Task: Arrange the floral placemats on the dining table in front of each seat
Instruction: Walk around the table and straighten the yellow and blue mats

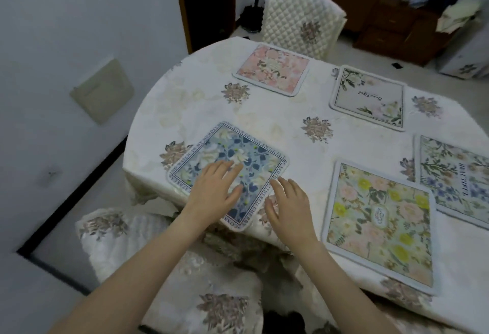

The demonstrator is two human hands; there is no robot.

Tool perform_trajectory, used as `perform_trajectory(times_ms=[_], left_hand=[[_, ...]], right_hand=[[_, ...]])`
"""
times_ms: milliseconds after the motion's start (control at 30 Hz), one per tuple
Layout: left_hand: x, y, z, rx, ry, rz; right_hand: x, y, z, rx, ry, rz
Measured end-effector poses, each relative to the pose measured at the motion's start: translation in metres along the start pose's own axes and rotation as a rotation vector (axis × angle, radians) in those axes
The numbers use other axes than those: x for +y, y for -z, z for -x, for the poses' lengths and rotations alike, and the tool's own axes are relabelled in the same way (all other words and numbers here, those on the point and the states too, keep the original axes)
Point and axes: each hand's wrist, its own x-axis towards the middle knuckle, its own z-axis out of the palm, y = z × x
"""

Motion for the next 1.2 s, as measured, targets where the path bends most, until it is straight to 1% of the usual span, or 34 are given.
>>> perform_trajectory(times_ms=[167,433,567,667,800,933,1067,1133,1200], left_hand=[[-0.016,-0.001,-0.021,-0.024,-0.048,0.03],[-0.027,-0.01,-0.03,-0.028,-0.061,0.056],[-0.049,-0.009,-0.038,-0.036,-0.1,0.054],[-0.068,-0.008,-0.05,-0.034,-0.149,0.053],[-0.1,-0.016,-0.067,-0.066,-0.191,0.047],[-0.132,-0.032,-0.079,-0.141,-0.127,0.064],[-0.158,-0.047,-0.085,-0.252,-0.011,0.123],[-0.166,-0.051,-0.084,-0.314,0.075,0.147],[-0.171,-0.053,-0.081,-0.347,0.147,0.144]], right_hand=[[-0.016,-0.004,-0.009,0.022,-0.085,-0.005],[-0.016,-0.013,-0.027,0.013,-0.097,-0.024],[-0.023,-0.02,-0.037,0.009,-0.134,-0.026],[-0.034,-0.03,-0.044,0.056,-0.149,-0.033],[-0.046,-0.049,-0.054,0.054,-0.27,-0.066],[-0.057,-0.076,-0.061,0.02,-0.494,-0.172],[-0.062,-0.097,-0.066,-0.085,-0.711,-0.201],[-0.063,-0.104,-0.067,-0.118,-0.787,-0.199],[-0.065,-0.107,-0.069,-0.116,-0.818,-0.194]])
